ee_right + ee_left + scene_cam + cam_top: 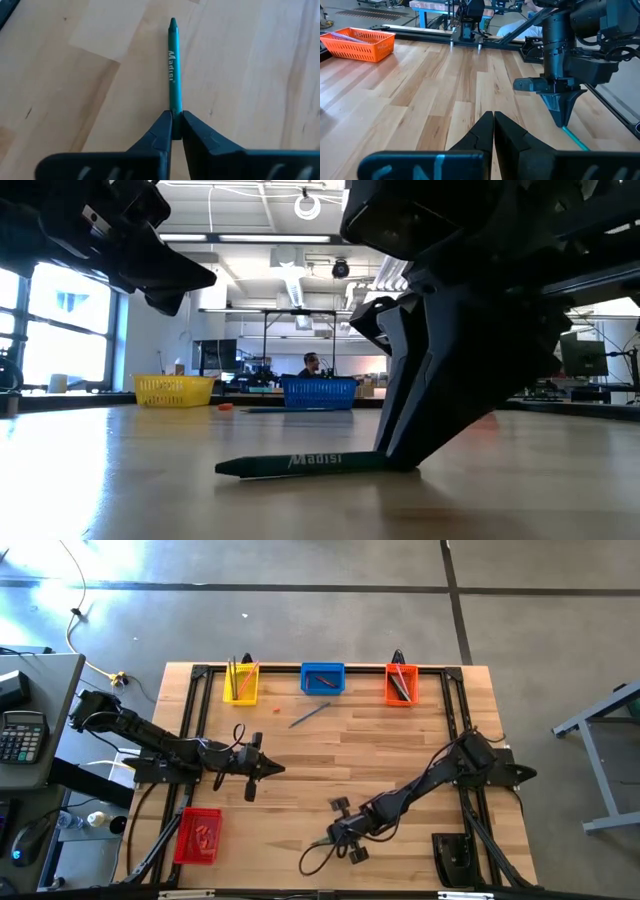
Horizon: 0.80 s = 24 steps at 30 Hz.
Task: Sort crayons/erasers/pens/pencils in bins
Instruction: Put the green crayon into the blue bin
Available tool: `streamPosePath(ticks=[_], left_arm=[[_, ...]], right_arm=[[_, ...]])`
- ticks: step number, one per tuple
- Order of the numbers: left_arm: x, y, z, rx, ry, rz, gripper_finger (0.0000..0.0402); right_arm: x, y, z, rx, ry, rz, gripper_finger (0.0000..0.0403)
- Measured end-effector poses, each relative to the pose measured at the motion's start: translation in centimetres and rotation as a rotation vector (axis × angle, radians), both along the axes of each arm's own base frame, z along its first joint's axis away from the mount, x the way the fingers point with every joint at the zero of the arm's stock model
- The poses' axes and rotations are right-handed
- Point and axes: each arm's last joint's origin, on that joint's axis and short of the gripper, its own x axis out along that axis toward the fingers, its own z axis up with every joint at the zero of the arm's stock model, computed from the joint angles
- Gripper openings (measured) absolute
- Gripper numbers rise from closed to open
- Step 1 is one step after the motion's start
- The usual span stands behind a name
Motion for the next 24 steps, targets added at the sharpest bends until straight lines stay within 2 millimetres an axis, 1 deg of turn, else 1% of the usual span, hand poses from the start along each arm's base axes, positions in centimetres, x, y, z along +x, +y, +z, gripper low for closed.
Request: streamPosePath(ticks=[4,8,12,15,24], left_arm=[[0.0,0.0,0.0,-0.001,0.0,0.0,0.0003],[0.0,0.0,0.0,-0.001,0.0,0.0,0.0003],[0.0,0.0,0.0,-0.002,0.0,0.0,0.0003],[0.0,0.0,0.0,-0.002,0.0,0.0,0.0003],[0.0,0.0,0.0,-0.004,0.003,0.001,0.0003]], right_arm=[[-0.1,-0.3,0.4,-0.011,-0.002,-0.022,0.0018],[-0.6,-0.9,1.4,-0.074,-0.008,-0.059,0.0021],[-1.1,-1.4,3.5,-0.124,-0.042,-0.13,0.0022],[-1.6,-1.8,4.6,-0.149,-0.058,-0.177,0.0022],[-2.2,-2.8,8.4,-0.149,-0.169,-0.265,0.0022]])
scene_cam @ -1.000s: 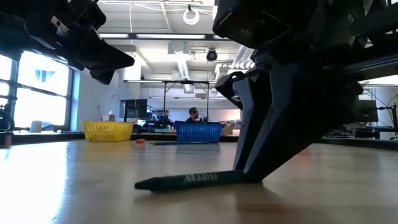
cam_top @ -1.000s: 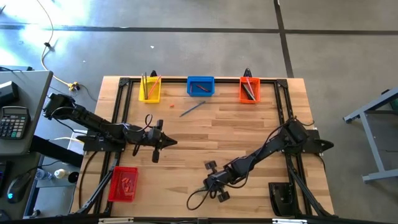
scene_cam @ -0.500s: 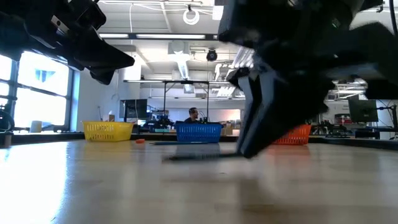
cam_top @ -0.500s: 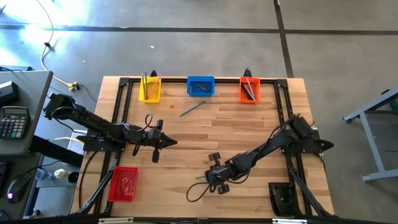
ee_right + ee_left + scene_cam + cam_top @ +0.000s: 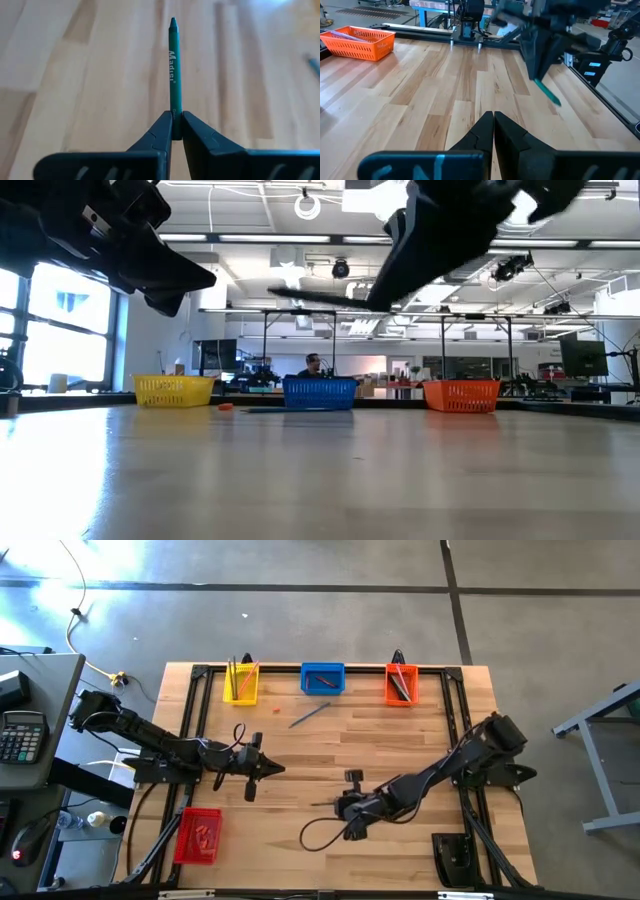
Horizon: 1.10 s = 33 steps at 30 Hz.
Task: Sort crayons/erasers/pens/pencils in bins
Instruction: Put the green crayon into the blue bin
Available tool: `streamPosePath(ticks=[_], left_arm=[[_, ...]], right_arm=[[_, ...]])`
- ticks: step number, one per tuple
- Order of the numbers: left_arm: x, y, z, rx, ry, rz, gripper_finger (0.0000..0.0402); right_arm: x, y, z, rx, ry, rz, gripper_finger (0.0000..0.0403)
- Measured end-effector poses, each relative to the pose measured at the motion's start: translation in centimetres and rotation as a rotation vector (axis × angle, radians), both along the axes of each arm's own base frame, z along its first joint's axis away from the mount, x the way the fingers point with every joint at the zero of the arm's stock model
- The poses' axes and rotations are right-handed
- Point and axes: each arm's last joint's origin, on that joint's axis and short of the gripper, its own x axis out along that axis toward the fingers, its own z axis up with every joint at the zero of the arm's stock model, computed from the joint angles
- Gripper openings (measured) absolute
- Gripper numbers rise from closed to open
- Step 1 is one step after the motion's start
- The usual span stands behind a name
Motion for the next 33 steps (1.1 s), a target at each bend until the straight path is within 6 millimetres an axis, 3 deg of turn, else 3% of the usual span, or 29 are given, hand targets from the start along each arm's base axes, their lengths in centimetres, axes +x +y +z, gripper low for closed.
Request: streamPosePath(ticks=[8,17,21,28,33], left_arm=[[0.0,0.0,0.0,0.001,0.003,0.001,0.0003],[0.0,0.0,0.0,0.001,0.003,0.002,0.0003],[0.0,0.0,0.0,0.001,0.003,0.002,0.0003],[0.0,0.0,-0.1,-0.02,0.009,0.009,0.0003],[0.0,0.0,-0.1,-0.028,0.009,0.011,0.0003]], right_arm=[[-0.1,-2.0,2.6,-0.058,-0.104,-0.111,0.0022],[0.6,-6.5,4.5,-0.155,-0.175,-0.29,0.0022],[1.4,-9.5,4.2,-0.185,-0.158,-0.363,0.0022],[2.1,-16.3,4.3,-0.233,-0.127,-0.509,0.0022],[2.7,-20.8,2.8,-0.197,-0.083,-0.557,0.0022]])
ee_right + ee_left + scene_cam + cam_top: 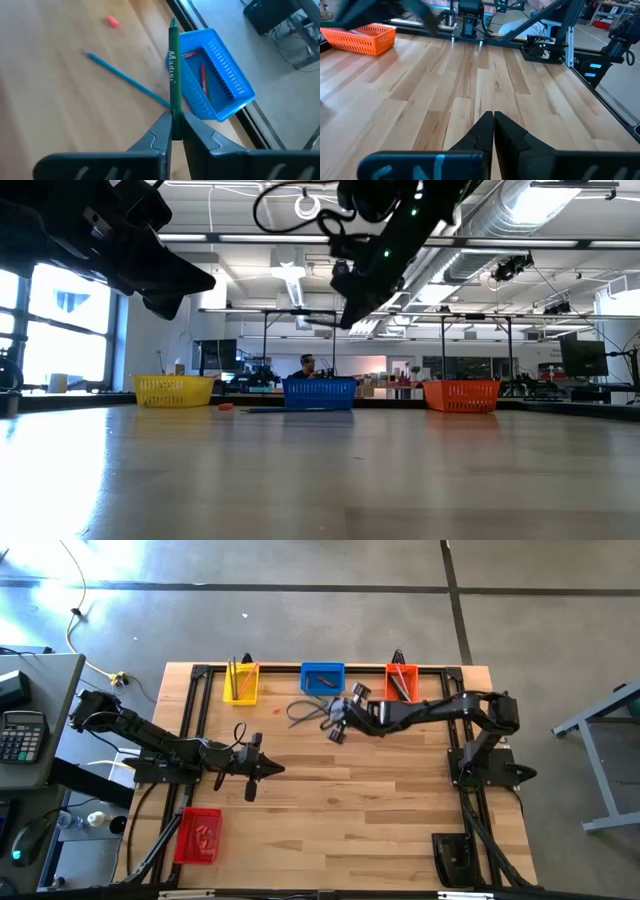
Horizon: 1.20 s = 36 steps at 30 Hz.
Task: Sort crayons/erasers/pens/pencils in bins
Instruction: Put the green crayon into the blue bin
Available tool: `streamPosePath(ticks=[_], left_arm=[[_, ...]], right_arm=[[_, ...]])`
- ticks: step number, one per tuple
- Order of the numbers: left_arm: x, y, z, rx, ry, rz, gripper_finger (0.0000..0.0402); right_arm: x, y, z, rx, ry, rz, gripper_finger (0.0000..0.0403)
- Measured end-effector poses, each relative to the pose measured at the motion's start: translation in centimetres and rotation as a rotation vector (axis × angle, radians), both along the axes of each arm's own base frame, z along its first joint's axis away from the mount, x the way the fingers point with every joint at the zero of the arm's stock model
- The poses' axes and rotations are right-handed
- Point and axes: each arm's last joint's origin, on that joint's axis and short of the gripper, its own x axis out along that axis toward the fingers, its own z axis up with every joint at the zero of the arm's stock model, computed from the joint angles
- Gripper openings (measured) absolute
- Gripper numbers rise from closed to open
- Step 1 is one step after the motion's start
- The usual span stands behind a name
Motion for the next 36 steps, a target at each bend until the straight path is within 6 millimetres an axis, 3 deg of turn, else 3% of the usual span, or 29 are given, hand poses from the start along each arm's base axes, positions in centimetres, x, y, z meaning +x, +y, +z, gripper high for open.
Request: streamPosePath(ticks=[5,16,29,36], left_arm=[[0.0,0.0,-0.1,-0.01,0.006,0.003,0.0003],[-0.1,0.0,-0.2,-0.016,0.021,0.005,0.0003],[-0.1,0.1,-0.3,0.021,0.029,0.023,0.0003],[-0.1,0.1,-0.2,0.07,0.027,0.024,0.0003]], right_arm=[[0.6,-4.0,-1.9,0.032,0.017,-0.003,0.0022],[0.0,-11.5,-3.9,0.081,-0.047,-0.038,0.0022],[2.2,-17.7,-4.0,0.139,0.136,-0.061,0.0022],[2.8,-19.2,-5.1,0.192,0.185,-0.038,0.0022]])
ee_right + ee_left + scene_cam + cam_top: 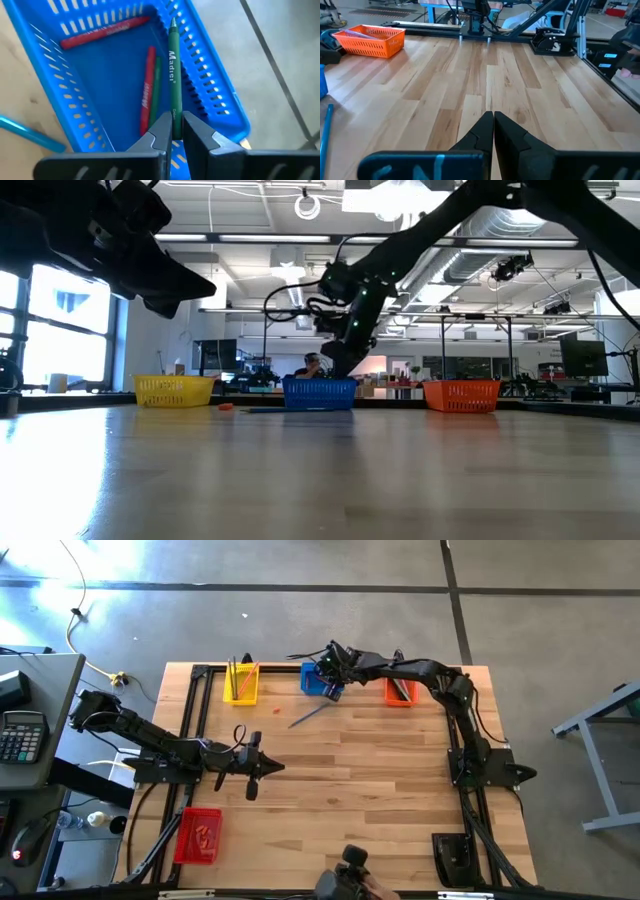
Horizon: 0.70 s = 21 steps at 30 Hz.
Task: Sort crayons/erasers/pens/pencils in bins
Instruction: Put the green crayon into the blue bin, then put the orange eraser into the red bin
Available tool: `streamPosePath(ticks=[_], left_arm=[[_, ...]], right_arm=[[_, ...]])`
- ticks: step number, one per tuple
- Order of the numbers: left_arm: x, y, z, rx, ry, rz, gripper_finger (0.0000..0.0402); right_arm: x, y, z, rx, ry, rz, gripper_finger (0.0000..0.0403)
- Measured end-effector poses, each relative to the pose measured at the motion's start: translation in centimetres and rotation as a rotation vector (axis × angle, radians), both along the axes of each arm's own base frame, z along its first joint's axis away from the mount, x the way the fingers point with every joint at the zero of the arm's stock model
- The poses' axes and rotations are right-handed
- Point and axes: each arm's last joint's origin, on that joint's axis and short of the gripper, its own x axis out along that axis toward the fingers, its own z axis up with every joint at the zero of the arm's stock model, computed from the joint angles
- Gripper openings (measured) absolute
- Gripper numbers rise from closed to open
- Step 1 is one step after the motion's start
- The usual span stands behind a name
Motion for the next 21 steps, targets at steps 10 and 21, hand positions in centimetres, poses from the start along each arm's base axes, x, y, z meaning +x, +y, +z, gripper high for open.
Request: streamPosePath(ticks=[10,21], left_arm=[[0.01,0.1,0.01,0.038,0.004,0.004,0.0003],[0.02,0.26,0.01,0.049,0.005,0.013,0.0003]], right_arm=[[-0.01,-0.49,-0.56,0.056,-0.034,0.021,0.0027],[0.07,-0.64,-0.07,0.047,-0.053,-0.062,0.0102]])
